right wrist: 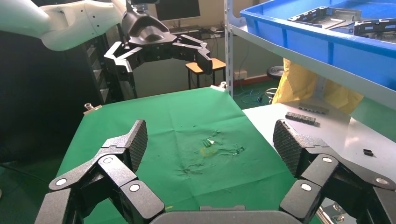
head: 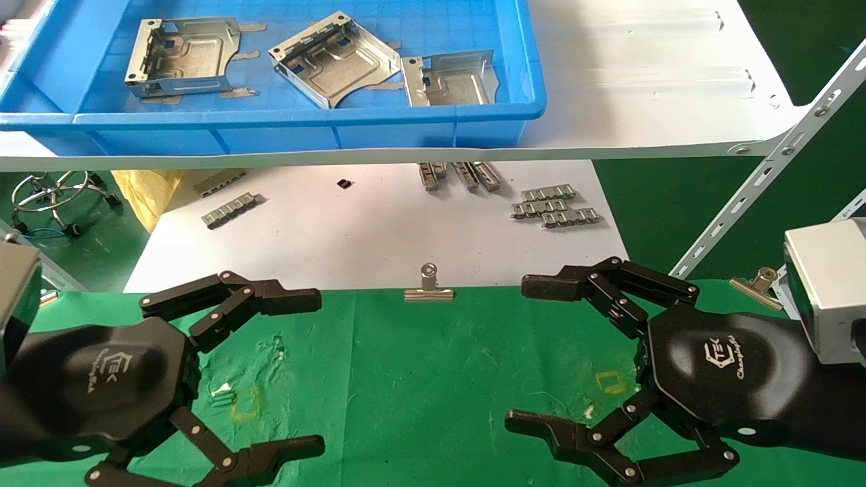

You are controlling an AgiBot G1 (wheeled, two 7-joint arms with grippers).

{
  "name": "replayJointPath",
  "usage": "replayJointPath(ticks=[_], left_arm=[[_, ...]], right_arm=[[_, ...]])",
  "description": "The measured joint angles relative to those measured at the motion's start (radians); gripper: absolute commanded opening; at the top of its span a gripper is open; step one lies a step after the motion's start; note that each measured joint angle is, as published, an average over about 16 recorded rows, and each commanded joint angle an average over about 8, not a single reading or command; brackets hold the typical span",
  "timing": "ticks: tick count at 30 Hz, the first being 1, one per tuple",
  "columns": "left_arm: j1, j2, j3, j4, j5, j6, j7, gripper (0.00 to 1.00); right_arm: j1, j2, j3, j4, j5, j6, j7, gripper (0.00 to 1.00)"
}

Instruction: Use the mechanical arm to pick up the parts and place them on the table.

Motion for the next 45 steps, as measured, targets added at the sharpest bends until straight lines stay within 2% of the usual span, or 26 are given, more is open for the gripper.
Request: replayJointPath(ticks=[45], left_arm=[[0.0, 0.0, 0.0, 0.0, 0.0, 0.0, 0.0, 1.0]], right_arm=[[0.0, 0.0, 0.0, 0.0, 0.0, 0.0, 0.0, 1.0]])
